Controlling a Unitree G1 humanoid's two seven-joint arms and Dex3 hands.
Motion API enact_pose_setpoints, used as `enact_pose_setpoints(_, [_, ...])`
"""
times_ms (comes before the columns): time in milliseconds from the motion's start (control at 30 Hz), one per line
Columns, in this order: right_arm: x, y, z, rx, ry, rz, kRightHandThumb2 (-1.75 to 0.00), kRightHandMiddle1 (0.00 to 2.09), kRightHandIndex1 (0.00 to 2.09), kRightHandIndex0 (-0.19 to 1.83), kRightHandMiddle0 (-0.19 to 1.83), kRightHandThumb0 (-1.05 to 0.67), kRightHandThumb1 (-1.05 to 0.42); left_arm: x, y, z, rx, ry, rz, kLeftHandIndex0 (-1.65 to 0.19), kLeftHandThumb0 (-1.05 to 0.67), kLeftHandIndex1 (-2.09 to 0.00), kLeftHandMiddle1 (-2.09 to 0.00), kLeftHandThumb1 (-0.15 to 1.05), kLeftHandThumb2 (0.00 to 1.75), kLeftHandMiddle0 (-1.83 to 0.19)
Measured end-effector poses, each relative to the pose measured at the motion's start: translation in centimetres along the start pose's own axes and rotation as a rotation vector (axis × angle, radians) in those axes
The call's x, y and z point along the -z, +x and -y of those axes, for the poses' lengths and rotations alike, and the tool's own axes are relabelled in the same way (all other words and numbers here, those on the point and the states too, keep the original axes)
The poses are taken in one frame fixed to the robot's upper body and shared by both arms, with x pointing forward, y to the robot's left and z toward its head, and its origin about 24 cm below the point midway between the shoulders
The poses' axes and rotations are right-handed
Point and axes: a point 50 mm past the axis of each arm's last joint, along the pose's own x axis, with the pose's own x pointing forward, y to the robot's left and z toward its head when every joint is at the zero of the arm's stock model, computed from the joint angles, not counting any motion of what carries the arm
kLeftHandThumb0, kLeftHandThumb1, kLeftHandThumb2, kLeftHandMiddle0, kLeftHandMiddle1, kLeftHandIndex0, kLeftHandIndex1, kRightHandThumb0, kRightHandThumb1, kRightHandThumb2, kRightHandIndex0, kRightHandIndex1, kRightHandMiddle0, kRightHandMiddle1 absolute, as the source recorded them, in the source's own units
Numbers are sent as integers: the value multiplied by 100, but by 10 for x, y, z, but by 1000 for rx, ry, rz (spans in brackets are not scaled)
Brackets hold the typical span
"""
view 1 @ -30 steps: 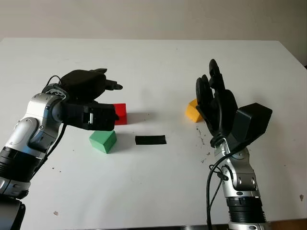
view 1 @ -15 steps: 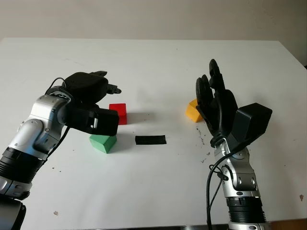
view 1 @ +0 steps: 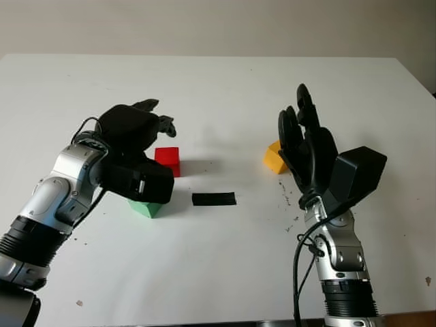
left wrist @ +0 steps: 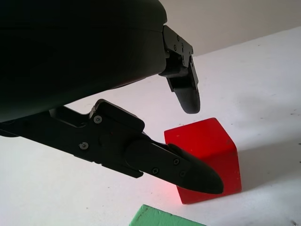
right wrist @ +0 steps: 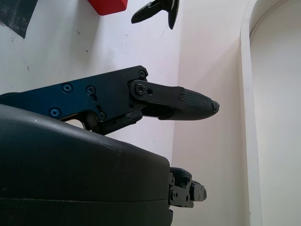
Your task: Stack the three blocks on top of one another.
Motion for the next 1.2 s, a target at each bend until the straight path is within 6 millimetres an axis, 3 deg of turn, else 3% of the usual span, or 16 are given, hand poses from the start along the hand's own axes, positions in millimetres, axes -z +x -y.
enact_pose_setpoints(533, [0, 0, 0, -3, 8, -1, -49, 5, 5, -4, -2, -56, -105, 0, 3, 10, 54, -6, 2, -19, -70, -125, -7, 94, 5, -17])
enact_pose_setpoints(700, [0, 0, 0, -4, 10, -1, -49, 5, 5, -4, -2, -55, -105, -1, 3, 9, 20, -4, 6, -29, -48, -144, -8, 99, 7, -27])
enact_pose_setpoints(833, [0, 0, 0, -4, 12, -1, -48, 6, 5, -4, -1, -55, -105, -2, 3, 8, -34, 2, 26, -25, -35, -154, -8, 102, 6, -33])
enact_pose_setpoints(1200, [0, 0, 0, -5, 14, -1, -49, 5, 5, -4, -2, -55, -105, -5, 2, 6, -79, -38, 62, -18, -40, -148, -6, 105, 8, -33])
